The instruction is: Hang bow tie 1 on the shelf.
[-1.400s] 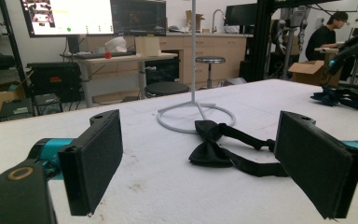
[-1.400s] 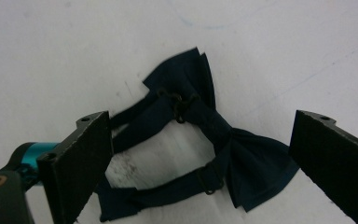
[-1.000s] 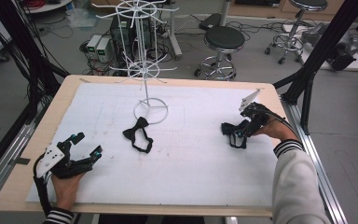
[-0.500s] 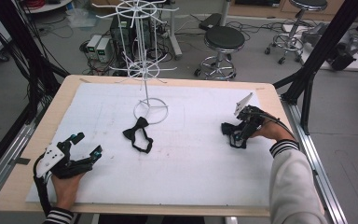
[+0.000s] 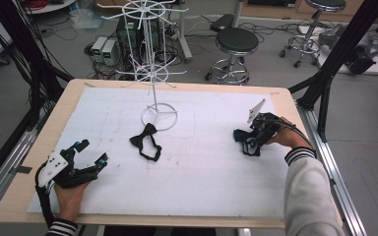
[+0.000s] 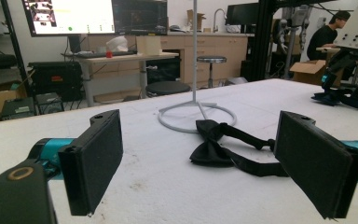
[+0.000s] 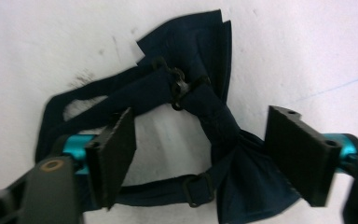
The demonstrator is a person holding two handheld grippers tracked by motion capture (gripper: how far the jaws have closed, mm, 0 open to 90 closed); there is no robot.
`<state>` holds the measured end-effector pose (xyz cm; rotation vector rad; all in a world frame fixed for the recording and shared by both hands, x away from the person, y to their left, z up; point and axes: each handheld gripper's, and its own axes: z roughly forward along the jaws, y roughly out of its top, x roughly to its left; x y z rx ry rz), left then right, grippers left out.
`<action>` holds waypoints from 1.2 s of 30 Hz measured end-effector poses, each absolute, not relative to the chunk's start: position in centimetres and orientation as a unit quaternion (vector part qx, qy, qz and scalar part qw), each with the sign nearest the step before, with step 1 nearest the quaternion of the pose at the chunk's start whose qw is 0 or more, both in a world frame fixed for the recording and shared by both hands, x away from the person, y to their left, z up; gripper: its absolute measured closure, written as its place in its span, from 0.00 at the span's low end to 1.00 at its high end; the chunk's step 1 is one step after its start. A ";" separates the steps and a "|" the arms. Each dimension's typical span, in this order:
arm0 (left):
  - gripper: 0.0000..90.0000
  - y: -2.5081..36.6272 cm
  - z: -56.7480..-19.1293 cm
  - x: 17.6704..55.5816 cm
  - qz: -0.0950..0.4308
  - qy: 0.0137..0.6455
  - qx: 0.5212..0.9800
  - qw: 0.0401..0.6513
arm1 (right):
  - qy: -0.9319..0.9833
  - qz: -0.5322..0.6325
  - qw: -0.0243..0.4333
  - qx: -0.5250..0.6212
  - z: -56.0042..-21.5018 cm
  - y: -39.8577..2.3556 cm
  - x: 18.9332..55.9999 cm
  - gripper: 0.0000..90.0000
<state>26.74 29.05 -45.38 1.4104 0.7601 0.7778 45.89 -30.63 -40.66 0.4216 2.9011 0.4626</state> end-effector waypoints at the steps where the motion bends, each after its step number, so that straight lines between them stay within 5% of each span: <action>1: 0.18 29.0 -45.4 26.7 0.339 0.332 0.616 0.629 | 0.975 0.150 0.089 0.140 -40.7 -30.4 45.9 0.36; 10: 0.18 29.1 -45.4 26.7 0.339 0.332 0.616 0.629 | 0.979 0.121 0.118 0.117 -40.7 -29.9 46.0 0.55; 17: 0.18 29.1 -45.4 26.7 0.338 0.333 0.616 0.629 | 0.981 0.110 0.110 0.114 -40.8 -29.7 46.0 0.80; 36: 0.18 29.1 -45.4 26.7 0.338 0.333 0.616 0.629 | 0.976 0.126 0.116 0.132 -39.7 -29.1 45.5 0.85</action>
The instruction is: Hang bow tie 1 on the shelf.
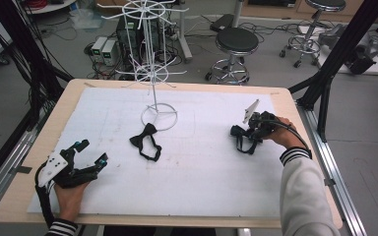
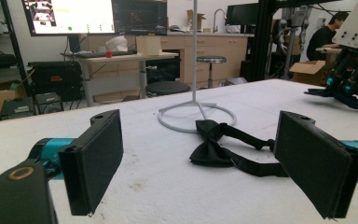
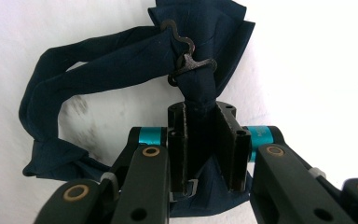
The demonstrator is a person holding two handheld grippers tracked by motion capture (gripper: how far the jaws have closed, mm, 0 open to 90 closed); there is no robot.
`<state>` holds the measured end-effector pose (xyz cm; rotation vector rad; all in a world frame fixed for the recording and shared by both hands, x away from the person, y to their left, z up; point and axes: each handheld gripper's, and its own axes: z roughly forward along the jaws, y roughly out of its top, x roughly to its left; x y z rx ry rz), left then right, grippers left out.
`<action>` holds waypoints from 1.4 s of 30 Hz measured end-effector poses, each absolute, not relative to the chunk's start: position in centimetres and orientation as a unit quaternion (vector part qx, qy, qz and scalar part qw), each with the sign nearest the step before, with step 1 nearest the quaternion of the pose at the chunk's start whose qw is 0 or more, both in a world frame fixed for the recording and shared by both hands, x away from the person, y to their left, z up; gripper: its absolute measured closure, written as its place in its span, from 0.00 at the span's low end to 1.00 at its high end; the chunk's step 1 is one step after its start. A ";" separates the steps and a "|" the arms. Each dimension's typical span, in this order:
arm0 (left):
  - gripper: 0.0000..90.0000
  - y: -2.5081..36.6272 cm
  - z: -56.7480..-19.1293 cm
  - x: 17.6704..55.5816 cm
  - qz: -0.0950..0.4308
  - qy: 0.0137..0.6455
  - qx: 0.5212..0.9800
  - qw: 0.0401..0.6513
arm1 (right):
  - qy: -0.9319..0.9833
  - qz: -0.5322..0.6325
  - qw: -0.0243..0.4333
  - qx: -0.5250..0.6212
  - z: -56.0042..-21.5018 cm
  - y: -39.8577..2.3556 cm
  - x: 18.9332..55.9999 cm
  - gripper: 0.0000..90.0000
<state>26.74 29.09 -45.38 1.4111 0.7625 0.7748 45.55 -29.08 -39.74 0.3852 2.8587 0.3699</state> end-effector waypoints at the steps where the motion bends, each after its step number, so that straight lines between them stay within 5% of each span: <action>1: 0.18 29.1 -45.4 26.7 0.338 0.333 0.616 0.629 | 0.974 0.132 0.120 0.136 -39.5 -29.0 45.4 0.85; 19: 0.18 29.1 -45.4 26.8 0.338 0.333 0.615 0.630 | 0.936 0.252 0.135 0.207 -34.4 -28.1 42.4 0.85; 42: 0.18 29.1 -45.4 26.8 0.337 0.332 0.615 0.631 | 0.881 0.353 0.129 0.288 -32.3 -24.7 39.9 0.84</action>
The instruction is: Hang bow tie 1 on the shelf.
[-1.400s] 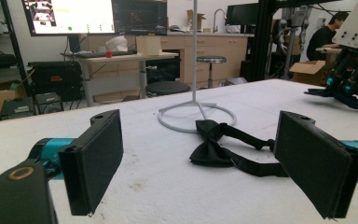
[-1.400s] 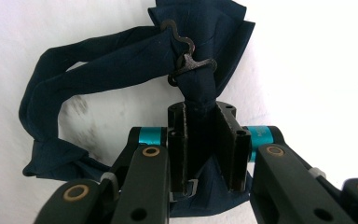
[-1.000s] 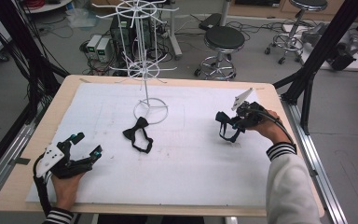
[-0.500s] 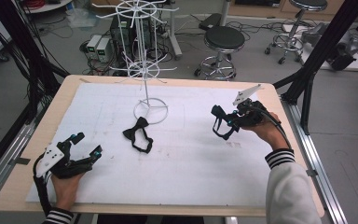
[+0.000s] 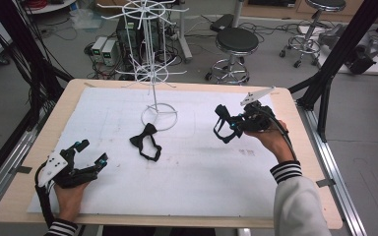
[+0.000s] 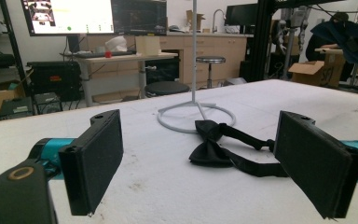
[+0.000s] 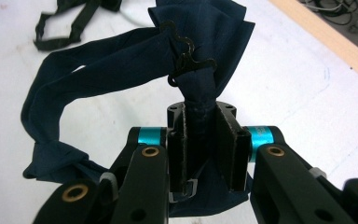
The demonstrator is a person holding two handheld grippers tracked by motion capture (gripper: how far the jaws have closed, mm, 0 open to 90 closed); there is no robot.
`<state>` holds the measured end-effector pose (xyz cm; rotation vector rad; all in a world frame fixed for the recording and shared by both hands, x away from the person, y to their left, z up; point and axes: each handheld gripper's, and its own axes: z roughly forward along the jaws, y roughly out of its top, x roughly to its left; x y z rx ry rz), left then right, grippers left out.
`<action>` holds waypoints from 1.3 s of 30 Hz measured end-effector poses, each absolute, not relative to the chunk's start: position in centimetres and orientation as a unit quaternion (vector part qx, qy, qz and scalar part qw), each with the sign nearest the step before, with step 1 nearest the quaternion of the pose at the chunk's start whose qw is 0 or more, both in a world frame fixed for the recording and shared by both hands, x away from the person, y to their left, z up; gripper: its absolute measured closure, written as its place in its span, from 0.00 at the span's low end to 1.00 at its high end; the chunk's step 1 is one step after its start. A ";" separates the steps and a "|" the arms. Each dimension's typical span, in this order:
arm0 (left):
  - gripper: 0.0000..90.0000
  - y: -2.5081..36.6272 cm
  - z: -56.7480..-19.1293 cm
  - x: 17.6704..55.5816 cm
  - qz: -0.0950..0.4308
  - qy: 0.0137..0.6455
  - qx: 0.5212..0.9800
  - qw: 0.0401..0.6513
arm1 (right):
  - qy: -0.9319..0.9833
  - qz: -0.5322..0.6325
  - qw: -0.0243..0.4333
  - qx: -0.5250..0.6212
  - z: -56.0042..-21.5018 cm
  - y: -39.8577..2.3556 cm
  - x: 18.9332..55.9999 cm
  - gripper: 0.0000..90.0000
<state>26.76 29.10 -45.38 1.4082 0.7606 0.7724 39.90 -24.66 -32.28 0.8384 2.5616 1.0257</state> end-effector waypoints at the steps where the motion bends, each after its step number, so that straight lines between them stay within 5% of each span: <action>1: 0.18 29.1 -45.4 26.7 0.337 0.332 0.616 0.630 | 0.878 0.356 0.128 0.294 -32.2 -24.5 39.9 0.84; 39: 0.18 29.1 -45.4 26.8 0.337 0.331 0.616 0.630 | 0.809 0.468 0.167 0.313 -30.2 -16.8 41.3 0.84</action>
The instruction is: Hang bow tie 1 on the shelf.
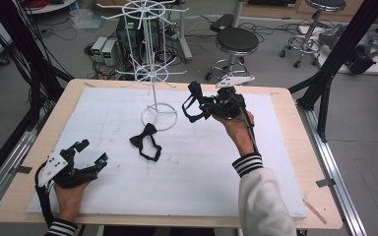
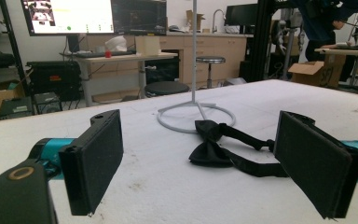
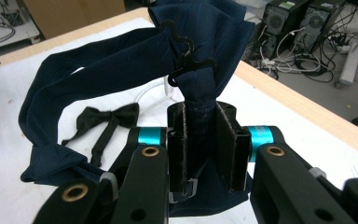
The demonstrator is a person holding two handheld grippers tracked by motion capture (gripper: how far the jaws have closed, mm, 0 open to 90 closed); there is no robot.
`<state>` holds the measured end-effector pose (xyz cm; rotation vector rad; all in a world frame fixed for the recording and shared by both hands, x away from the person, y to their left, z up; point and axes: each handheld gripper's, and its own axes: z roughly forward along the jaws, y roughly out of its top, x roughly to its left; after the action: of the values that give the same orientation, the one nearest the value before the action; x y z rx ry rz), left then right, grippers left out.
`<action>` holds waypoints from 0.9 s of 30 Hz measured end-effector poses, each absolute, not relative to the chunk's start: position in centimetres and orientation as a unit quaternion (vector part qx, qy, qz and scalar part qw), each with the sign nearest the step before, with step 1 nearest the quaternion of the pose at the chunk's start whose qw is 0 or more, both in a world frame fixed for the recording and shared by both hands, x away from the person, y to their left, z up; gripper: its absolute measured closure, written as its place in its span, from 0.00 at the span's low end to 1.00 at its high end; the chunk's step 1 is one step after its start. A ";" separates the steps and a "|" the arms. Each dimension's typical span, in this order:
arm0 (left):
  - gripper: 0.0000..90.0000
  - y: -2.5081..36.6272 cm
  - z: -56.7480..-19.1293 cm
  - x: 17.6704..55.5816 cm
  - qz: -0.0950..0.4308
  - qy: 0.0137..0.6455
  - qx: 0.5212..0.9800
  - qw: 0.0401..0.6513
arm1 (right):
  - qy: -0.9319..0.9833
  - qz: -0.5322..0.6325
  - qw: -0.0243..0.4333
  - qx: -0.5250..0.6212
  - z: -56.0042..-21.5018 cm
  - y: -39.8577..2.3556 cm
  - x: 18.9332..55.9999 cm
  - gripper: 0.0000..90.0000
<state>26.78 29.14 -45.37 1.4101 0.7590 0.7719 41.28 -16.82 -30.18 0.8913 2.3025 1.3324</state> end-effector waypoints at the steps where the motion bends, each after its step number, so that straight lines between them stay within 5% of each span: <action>1: 0.18 29.1 -45.4 26.8 0.336 0.332 0.615 0.631 | 0.809 0.469 0.168 0.313 -30.2 -16.6 41.3 0.84; 27: 0.18 29.1 -45.4 26.8 0.337 0.331 0.614 0.632 | 0.781 0.501 0.177 0.328 -28.5 -13.3 43.8 0.84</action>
<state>26.81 29.13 -45.39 1.4063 0.7583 0.7719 43.76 -13.33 -28.52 0.9286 2.2092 1.4188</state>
